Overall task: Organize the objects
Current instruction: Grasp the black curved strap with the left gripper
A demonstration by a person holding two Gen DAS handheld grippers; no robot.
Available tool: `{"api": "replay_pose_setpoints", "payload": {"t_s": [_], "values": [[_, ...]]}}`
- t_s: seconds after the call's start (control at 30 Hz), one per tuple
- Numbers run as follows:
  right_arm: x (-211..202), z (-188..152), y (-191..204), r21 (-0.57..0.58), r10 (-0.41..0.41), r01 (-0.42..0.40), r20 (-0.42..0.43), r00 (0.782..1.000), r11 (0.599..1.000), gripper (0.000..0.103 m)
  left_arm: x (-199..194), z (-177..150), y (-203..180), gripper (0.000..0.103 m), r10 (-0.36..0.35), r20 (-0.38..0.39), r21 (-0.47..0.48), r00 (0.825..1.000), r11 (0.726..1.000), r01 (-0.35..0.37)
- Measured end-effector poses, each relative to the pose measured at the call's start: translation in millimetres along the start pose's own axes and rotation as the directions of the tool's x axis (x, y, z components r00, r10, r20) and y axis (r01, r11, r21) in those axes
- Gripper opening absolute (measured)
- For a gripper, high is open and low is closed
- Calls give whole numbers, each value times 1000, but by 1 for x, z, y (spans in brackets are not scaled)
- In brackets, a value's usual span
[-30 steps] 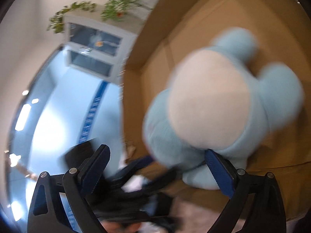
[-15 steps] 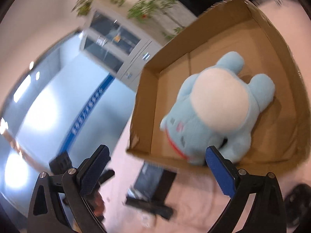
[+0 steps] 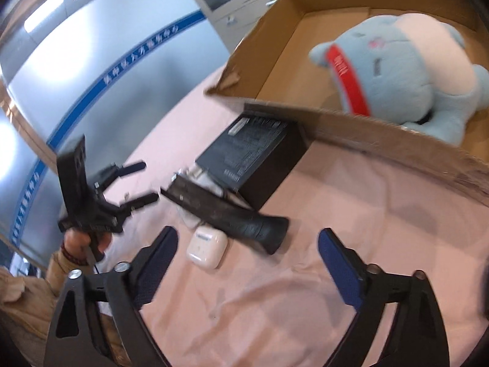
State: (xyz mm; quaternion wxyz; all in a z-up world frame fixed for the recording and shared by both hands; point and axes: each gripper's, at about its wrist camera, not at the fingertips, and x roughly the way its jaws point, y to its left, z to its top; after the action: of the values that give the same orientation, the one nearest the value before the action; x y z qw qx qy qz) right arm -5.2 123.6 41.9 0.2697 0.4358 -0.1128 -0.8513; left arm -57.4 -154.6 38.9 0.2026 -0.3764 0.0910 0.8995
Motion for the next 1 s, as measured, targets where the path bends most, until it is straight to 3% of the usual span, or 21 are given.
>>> {"api": "replay_pose_setpoints", "payload": {"t_s": [0.07,0.3,0.37,0.43,0.53,0.57,0.67,1.0], "values": [[9,-1,3,-21,-24,24,-20,1000,999,75,0,2,12,102,-33,16,-56,999,998,34],[18,-1,-21,74,-66,69,-37,997,995,62,11,17,-4,96,-150,-4,-19,989,989,150],[20,-1,-23,80,-70,73,-44,997,994,60,18,22,-9,80,-162,-18,-17,987,987,162],[24,-3,-28,92,-94,99,-51,994,991,59,26,27,-15,70,-140,-42,-18,989,990,139],[23,-5,-29,76,-113,116,-41,993,990,49,38,28,-23,51,-132,-85,1,988,991,132],[23,-7,-29,64,-117,120,-43,992,991,42,39,26,-27,48,-141,-97,13,985,990,143],[22,-12,-26,33,-115,116,-52,992,993,29,33,24,-36,47,-165,-91,41,982,985,170],[10,-36,-6,-126,-236,231,-30,971,965,27,12,14,-64,47,-241,-99,120,965,960,252]]}}
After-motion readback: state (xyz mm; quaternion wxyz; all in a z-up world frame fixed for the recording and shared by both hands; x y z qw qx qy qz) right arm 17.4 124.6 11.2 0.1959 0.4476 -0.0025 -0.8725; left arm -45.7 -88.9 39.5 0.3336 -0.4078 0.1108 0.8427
